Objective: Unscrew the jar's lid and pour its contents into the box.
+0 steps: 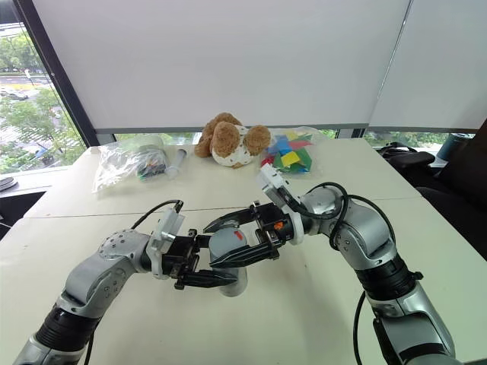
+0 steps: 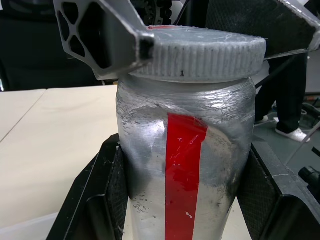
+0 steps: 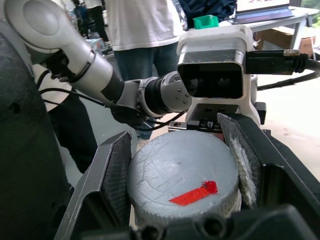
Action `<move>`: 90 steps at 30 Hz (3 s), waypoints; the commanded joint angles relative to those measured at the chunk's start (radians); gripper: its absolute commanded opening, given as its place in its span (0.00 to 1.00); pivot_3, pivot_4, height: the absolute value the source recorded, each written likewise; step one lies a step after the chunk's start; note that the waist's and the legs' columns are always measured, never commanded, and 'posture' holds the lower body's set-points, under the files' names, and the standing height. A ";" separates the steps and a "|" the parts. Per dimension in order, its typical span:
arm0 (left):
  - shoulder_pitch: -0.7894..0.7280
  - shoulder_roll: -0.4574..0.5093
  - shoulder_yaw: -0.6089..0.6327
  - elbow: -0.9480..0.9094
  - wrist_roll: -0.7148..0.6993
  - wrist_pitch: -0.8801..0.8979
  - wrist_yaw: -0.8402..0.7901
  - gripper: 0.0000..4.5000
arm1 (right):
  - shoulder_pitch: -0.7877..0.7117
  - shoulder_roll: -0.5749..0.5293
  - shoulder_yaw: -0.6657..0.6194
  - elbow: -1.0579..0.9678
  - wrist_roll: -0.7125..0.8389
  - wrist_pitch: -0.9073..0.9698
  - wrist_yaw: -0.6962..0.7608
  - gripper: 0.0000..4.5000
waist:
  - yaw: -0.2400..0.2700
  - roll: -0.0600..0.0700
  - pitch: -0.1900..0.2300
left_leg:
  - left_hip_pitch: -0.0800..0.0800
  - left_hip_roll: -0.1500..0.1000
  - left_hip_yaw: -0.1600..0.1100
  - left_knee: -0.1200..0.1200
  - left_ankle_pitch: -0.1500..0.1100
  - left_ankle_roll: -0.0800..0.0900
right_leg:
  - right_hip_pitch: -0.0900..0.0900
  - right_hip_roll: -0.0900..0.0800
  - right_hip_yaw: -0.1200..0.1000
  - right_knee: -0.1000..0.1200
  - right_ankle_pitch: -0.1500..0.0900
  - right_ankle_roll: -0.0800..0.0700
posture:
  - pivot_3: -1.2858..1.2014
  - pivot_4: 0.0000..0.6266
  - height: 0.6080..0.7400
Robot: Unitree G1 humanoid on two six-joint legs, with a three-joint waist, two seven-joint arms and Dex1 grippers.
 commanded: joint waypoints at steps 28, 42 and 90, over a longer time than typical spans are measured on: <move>0.072 -0.059 0.083 -0.006 0.061 -0.027 0.266 0.50 | 0.016 0.195 0.003 -0.066 -0.192 -0.008 -0.487 0.98 | 0.000 0.000 0.000 | 0.000 0.000 0.000 0.000 0.000 0.000 | 0.000 -0.001 0.000 0.000 0.000 0.000 | 0.52 0.24 1.00; 0.069 -0.030 0.092 -0.007 0.051 -0.032 0.221 0.50 | 0.030 0.146 -0.031 -0.032 -0.198 -0.021 -0.397 0.98 | 0.000 0.000 0.000 | 0.000 0.000 0.000 0.000 0.000 0.000 | -0.001 0.000 0.000 0.000 0.000 0.000 | 0.52 0.24 1.00; 0.044 -0.010 0.097 0.013 0.021 0.026 0.182 0.50 | -0.025 0.131 -0.008 0.019 -0.169 0.023 -0.355 0.98 | 0.000 0.001 0.001 | -0.001 0.000 0.000 -0.001 0.000 0.000 | -0.001 -0.001 0.000 0.000 0.000 0.000 | 0.52 0.24 1.00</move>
